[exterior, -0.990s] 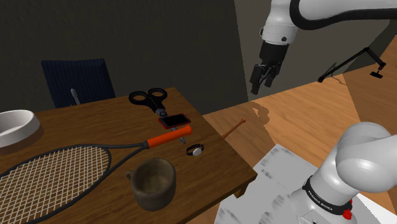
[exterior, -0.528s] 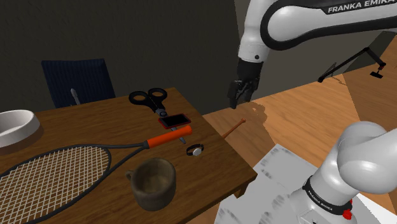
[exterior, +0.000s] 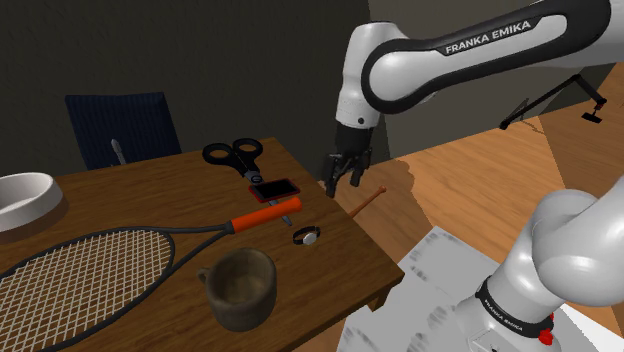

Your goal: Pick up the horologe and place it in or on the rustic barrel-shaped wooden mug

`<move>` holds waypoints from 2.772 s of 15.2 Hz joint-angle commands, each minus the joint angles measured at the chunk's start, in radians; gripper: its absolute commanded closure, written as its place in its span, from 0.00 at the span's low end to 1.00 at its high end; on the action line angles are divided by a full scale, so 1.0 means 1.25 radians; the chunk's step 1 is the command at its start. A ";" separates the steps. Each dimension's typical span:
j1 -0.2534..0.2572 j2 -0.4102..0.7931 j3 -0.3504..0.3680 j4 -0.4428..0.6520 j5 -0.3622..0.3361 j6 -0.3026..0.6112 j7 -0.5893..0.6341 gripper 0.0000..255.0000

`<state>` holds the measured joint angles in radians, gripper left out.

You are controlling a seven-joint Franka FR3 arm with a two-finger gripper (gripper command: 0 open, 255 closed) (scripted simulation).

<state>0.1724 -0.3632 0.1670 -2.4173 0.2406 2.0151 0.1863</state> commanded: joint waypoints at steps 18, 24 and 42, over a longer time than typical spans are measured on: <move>0.070 0.297 0.072 0.076 0.104 0.227 0.019 0.00; 0.070 0.297 0.072 0.076 0.104 0.226 0.019 0.00; 0.066 0.244 0.068 0.110 0.095 0.142 0.040 1.00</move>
<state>0.2554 -0.0480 0.2530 -2.2821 0.3605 2.2052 0.2344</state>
